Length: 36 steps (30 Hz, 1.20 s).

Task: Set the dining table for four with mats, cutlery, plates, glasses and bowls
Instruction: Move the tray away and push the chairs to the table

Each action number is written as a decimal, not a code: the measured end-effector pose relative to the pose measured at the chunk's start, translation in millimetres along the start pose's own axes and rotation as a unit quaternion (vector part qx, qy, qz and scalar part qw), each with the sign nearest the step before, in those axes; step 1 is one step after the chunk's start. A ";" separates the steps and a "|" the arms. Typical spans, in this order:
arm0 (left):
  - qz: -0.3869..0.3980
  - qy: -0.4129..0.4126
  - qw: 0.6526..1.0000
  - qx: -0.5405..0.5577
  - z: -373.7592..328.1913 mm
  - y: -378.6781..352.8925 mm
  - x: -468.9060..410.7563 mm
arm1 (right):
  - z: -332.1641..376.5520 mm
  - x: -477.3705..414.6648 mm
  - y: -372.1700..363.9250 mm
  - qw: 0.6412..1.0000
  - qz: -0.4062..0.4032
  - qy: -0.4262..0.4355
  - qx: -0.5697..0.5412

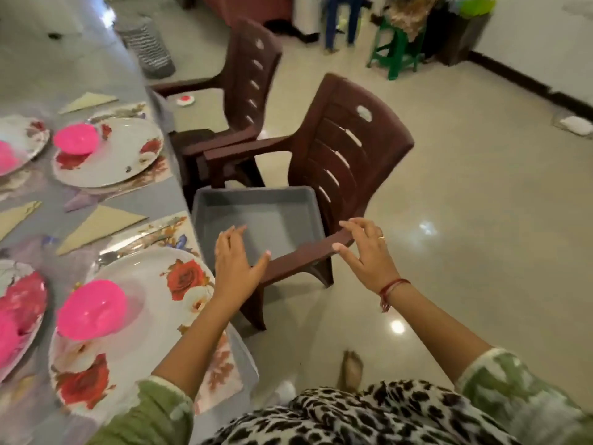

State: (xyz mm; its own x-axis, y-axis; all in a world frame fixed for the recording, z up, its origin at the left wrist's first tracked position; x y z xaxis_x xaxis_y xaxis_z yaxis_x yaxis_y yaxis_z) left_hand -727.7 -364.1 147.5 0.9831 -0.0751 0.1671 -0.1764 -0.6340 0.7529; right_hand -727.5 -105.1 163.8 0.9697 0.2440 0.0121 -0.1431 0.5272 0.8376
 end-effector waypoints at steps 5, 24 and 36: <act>-0.022 0.090 0.996 0.009 4.8 -11.6 -39.2 | -36.2 -82.8 3.1 0.997 0.058 0.051 -0.025; 0.056 0.285 0.953 -0.085 169.4 -16.1 -257.1 | -138.1 -284.3 -136.9 0.964 0.249 -0.090 0.002; 0.137 0.398 0.892 -0.164 314.4 -73.1 -335.3 | -223.8 -288.1 -262.7 0.895 0.324 -0.307 -0.002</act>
State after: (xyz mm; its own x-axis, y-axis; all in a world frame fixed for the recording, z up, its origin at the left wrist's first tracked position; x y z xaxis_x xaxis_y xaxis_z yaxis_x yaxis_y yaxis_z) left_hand -1028.9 -534.6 -163.7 0.5769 0.4605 0.6747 -0.5385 -0.4067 0.7380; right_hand -1013.5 -131.7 -182.0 0.6084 0.0075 0.7936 -0.7150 0.4392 0.5440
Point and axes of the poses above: each hand's wrist, its own x-axis away from the middle knuckle, its own y-axis out of the back of the hand, z = x × y, the point moved 8 cm from there along -x, towards the middle knuckle, and after that the axes turned 15 degrees about z, right-handed, at the moved point
